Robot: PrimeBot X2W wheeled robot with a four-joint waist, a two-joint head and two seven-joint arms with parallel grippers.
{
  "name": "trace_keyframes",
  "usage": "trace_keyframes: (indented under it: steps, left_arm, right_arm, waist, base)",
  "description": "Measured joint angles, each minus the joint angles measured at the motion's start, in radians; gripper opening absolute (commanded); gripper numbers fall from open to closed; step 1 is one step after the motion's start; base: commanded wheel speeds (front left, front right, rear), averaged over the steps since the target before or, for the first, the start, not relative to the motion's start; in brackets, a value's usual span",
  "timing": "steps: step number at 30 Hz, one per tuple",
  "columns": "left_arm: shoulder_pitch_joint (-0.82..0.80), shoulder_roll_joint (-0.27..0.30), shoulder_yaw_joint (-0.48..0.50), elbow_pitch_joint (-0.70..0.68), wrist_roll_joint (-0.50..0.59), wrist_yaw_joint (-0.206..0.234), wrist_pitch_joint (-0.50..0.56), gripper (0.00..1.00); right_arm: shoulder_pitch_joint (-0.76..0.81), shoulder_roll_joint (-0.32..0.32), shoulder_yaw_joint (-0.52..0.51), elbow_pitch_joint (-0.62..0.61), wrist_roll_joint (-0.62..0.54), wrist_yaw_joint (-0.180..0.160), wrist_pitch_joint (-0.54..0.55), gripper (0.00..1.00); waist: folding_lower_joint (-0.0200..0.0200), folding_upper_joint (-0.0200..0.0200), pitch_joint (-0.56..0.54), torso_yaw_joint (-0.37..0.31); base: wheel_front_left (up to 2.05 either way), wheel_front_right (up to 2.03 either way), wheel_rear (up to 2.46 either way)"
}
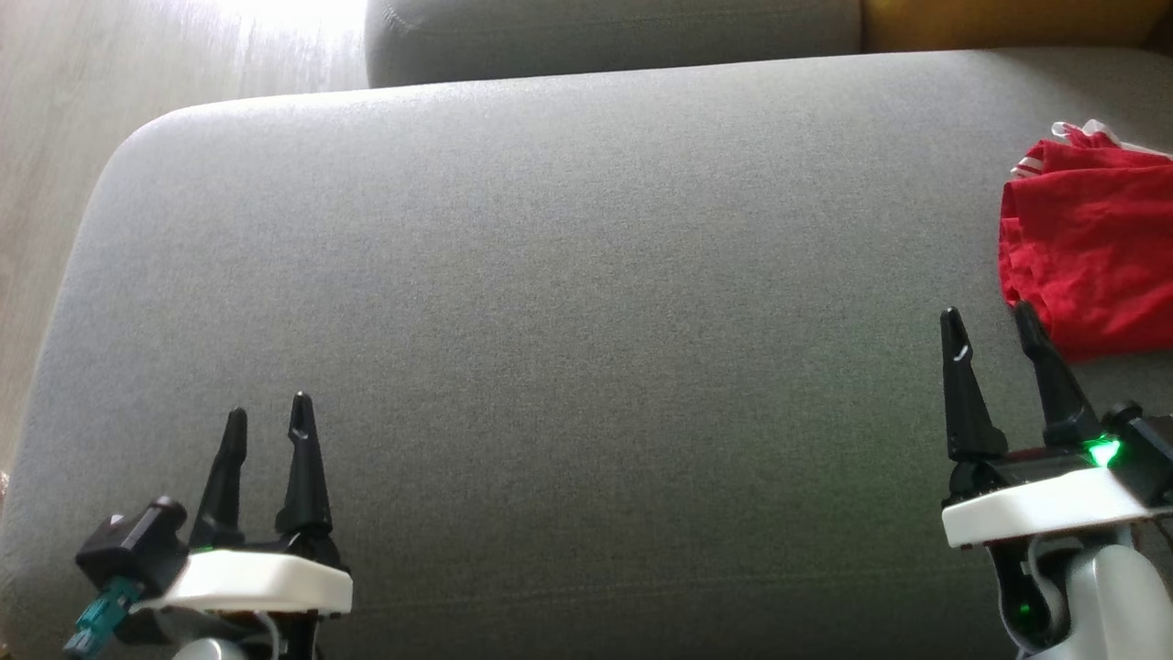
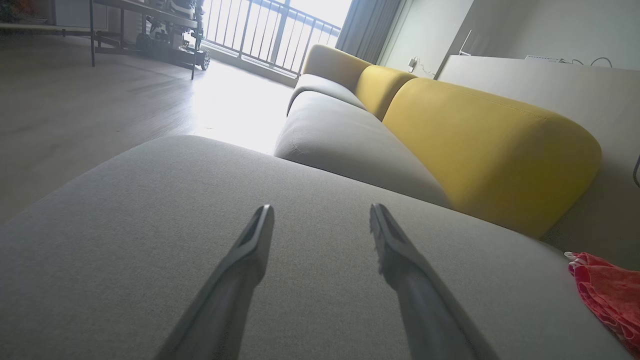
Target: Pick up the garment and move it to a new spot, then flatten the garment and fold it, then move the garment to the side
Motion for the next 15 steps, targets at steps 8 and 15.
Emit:
trace_keyframes:
  steps: [8,15]
  left_arm:
    - [0.02,-0.003,-0.007,0.078,-0.009,0.0,0.001,0.0]
    - [0.048,-0.006,-0.006,0.111,-0.051,0.0,0.014,0.0]
  right_arm:
    - [0.022,0.007,0.005,0.079,0.0,0.0,0.002,0.0]
    - [0.058,0.009,0.005,0.115,0.047,0.0,0.016,0.0]
  waist:
    - [0.0,0.0,-0.001,0.0]
    - [0.0,0.0,-0.003,-0.001]
  base:
    - [0.0,0.0,0.0]
    - [0.0,0.0,0.0]
